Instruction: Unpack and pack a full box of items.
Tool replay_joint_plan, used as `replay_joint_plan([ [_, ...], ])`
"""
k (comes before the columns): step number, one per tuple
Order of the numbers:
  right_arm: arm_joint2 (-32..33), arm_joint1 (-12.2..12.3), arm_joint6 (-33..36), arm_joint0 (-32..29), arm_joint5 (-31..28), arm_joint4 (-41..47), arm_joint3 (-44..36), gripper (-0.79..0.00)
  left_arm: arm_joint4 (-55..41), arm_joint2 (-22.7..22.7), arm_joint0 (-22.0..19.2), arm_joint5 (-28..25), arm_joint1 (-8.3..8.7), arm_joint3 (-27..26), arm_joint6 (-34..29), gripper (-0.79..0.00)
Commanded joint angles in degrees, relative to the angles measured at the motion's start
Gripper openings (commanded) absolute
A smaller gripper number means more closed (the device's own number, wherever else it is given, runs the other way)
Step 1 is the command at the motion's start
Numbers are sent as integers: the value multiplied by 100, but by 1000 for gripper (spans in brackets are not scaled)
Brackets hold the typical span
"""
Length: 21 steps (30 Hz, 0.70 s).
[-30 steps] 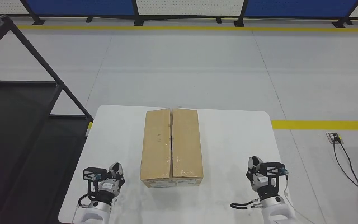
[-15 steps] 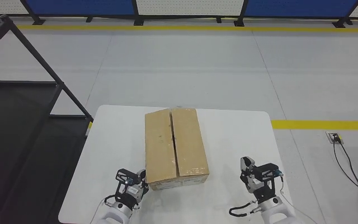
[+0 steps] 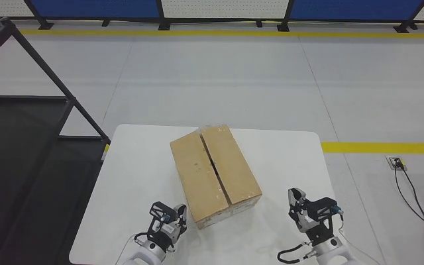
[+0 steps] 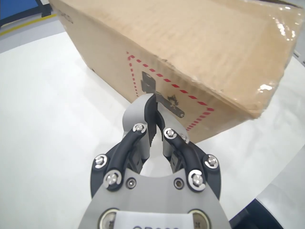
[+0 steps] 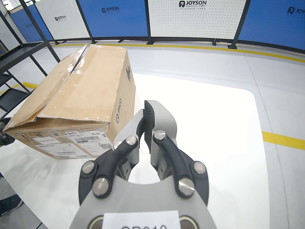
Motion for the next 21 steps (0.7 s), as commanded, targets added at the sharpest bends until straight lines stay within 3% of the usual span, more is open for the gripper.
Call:
replay_joint_plan([
  [1, 34, 1, -28, -23, -29, 16, 5, -785, -54, 7, -25, 62, -11, 8, -26, -785],
  [21, 349, 54, -448, -585, -735, -260, -247, -785, 638, 1070, -664, -562, -150, 162, -459, -785],
])
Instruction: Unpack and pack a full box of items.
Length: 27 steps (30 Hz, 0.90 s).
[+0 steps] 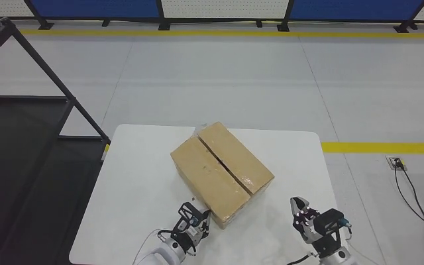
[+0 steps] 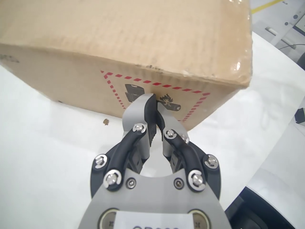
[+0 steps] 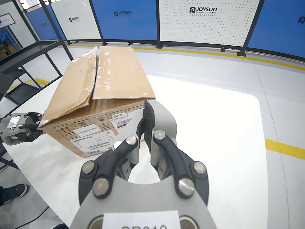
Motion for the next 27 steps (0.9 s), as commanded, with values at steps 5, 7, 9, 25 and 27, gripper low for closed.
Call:
replay_joint_plan([
  [5, -14, 8, -311, -207, -110, -272, -180, -785, 75, 338, -201, -185, -61, 116, -2, -785],
  [7, -71, 12, -348, -255, -179, -441, -250, -785, -63, 294, -178, -170, -65, 79, 91, -785],
  [9, -164, 18, -340, -278, -263, -655, -325, -785, -300, 73, -74, -25, -51, 30, 266, -785],
  [25, -942, -21, 278, -43, -52, -1543, -352, -785, -1432, -2021, 865, 635, 140, -364, 1030, -785],
  [27, -947, -22, 281, -40, -50, -1539, -350, -785, -1432, -2021, 865, 635, 140, -364, 1030, -785],
])
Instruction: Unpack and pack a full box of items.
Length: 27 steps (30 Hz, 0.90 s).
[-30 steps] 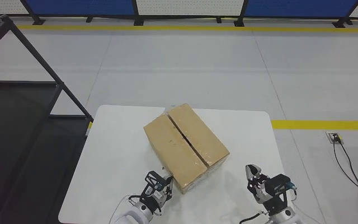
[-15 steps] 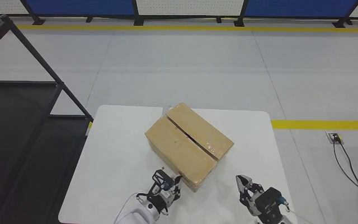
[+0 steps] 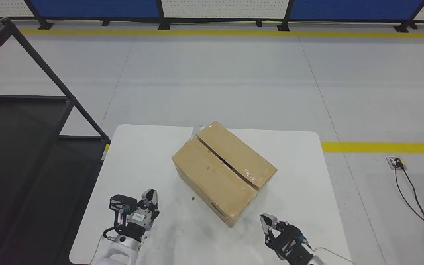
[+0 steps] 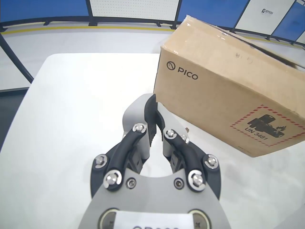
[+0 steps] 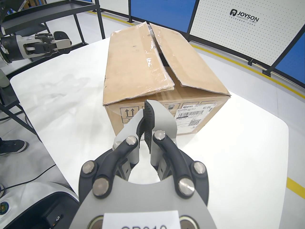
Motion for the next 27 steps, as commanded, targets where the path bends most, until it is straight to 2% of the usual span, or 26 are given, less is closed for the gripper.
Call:
replay_joint_plan([
  [1, -66, -1, 50, 35, -66, -23, 17, -785, 0, 0, -1, 0, 0, 1, 0, -785],
  [5, -517, -19, 491, 400, -398, -326, 160, -785, -31, 122, -209, 398, -48, 112, -25, -785],
  [10, -1095, -69, 841, 888, -731, -494, 483, -785, -106, 314, -801, 1221, -147, 492, -81, -785],
  [14, -1414, -113, 934, 1166, -829, -470, 736, -785, 3, 513, -1182, 1571, -212, 757, -113, -785],
  [22, -1850, -266, 1076, 1630, -16, -254, 1250, -785, 108, 701, -1680, 1789, -296, 1203, -161, -785],
  [27, -1784, -265, 964, 1574, 140, -252, 1259, -785, 116, 665, -1795, 1774, -316, 1282, -196, -785],
])
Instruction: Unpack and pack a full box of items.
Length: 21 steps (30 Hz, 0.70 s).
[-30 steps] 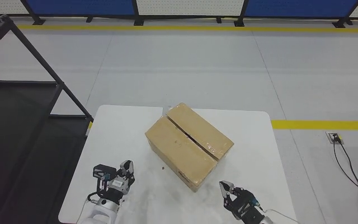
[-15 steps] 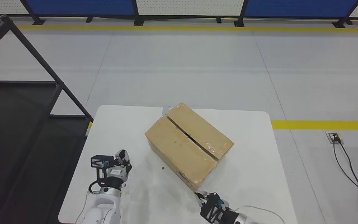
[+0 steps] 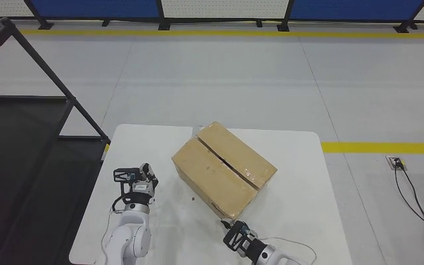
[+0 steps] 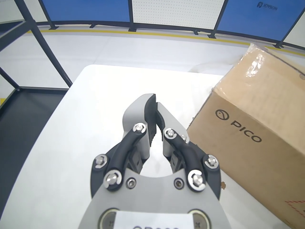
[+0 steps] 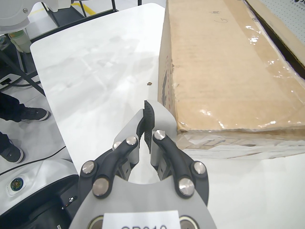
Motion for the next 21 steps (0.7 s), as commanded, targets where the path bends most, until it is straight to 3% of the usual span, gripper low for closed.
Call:
replay_joint_plan([
  [1, 70, 12, -30, -62, 58, -22, -41, -785, 12, -22, -27, -18, -4, 29, -16, -785],
  [21, 802, 41, 177, -241, 609, 569, -24, -785, 99, -19, -173, -506, -49, 123, -281, -785],
])
